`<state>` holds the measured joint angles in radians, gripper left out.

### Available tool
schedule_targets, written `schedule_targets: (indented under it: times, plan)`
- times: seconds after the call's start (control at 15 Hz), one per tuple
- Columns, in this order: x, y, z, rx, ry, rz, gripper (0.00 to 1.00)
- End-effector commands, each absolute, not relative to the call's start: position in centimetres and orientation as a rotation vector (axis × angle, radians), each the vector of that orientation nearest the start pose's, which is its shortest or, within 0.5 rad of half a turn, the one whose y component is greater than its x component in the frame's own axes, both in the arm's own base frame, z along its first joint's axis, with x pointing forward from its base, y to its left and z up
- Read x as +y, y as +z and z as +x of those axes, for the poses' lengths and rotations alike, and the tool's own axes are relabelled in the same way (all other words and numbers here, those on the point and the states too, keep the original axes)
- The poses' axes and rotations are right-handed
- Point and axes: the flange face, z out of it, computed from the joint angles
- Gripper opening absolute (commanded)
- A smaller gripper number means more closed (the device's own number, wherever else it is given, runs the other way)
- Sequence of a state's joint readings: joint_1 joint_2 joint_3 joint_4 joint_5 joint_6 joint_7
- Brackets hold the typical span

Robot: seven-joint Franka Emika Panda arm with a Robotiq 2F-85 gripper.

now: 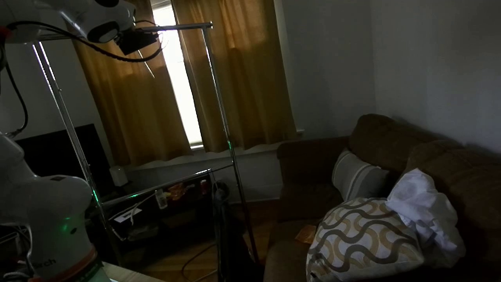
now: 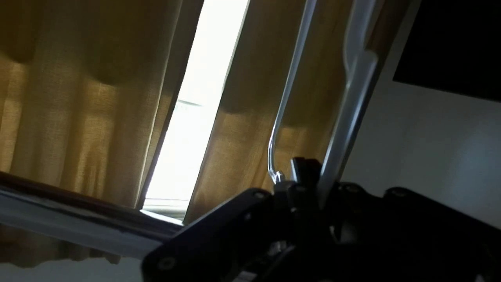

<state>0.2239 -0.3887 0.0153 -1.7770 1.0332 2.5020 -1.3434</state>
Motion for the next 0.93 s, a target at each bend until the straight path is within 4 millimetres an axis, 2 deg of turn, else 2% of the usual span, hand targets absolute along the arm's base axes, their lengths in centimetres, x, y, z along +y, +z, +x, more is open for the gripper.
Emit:
schedule_targets:
  times: [0.0, 0.33, 0.87]
  plan:
    - [11.3, 84.6, 45.1, -1.147, -1.768, -1.891, 0.01]
    - [12.9, 84.7, 46.3, -1.129, -1.695, -1.916, 0.01]
    - [14.8, 82.5, 49.6, -1.076, -1.621, -1.951, 0.01]
